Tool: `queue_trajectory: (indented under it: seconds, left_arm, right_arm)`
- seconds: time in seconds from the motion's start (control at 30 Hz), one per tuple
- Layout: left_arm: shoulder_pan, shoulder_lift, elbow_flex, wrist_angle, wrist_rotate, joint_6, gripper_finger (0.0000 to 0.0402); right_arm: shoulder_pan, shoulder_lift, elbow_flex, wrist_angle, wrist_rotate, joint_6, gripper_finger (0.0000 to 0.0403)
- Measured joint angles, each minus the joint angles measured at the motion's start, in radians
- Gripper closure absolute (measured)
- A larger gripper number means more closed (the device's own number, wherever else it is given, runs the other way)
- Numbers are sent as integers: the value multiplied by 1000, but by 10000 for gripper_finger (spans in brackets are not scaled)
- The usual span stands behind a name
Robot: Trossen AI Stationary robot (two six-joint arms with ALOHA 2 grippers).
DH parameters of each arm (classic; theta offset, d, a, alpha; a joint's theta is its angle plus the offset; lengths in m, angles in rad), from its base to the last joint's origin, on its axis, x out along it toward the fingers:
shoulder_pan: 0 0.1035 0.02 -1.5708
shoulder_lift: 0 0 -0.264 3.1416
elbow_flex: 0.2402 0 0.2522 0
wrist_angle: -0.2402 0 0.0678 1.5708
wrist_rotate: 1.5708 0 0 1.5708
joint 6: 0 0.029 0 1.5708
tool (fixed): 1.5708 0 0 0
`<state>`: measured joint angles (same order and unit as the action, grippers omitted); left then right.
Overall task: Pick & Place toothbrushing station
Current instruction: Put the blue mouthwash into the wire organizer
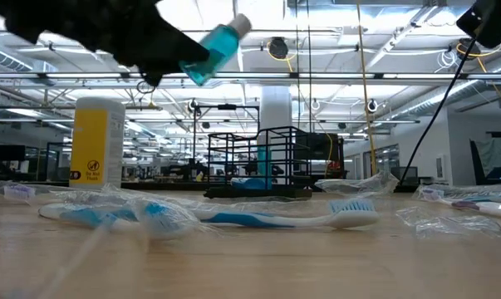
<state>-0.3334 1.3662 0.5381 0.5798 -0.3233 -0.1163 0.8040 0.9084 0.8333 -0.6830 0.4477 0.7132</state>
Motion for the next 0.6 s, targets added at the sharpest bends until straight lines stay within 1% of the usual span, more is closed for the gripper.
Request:
queue_trajectory:
  seconds: [0.07, 0.2, 0.3, 0.33, 0.4, 0.47, 0.53, 0.6]
  left_arm:
    - [-3, -20, -61, 99, -20, 2, 336]
    - [-3, -20, -129, 241, -24, 23, 337]
    - [-3, -20, -134, 269, -25, 52, 337]
    - [-3, -20, -135, 276, -26, 63, 337]
    - [-3, -19, -135, 299, -26, 88, 337]
    - [-3, -20, -135, 316, -27, 109, 337]
    - [-2, -20, -135, 314, -27, 118, 337]
    - [-1, -20, -136, 314, -27, 126, 337]
  right_arm:
    - [-10, 0, -13, 17, -2, -7, 204]
    - [-32, 0, -25, 48, -4, -26, 204]
    - [-58, 1, -25, 90, 4, -68, 204]
    - [-71, 3, -25, 115, 22, -97, 204]
    - [-102, 17, -25, 173, 48, -170, 204]
    - [-149, 39, -25, 242, 49, -260, 204]
    - [-216, 71, -25, 315, 16, -342, 204]
    - [-301, 114, -25, 372, -68, -398, 204]
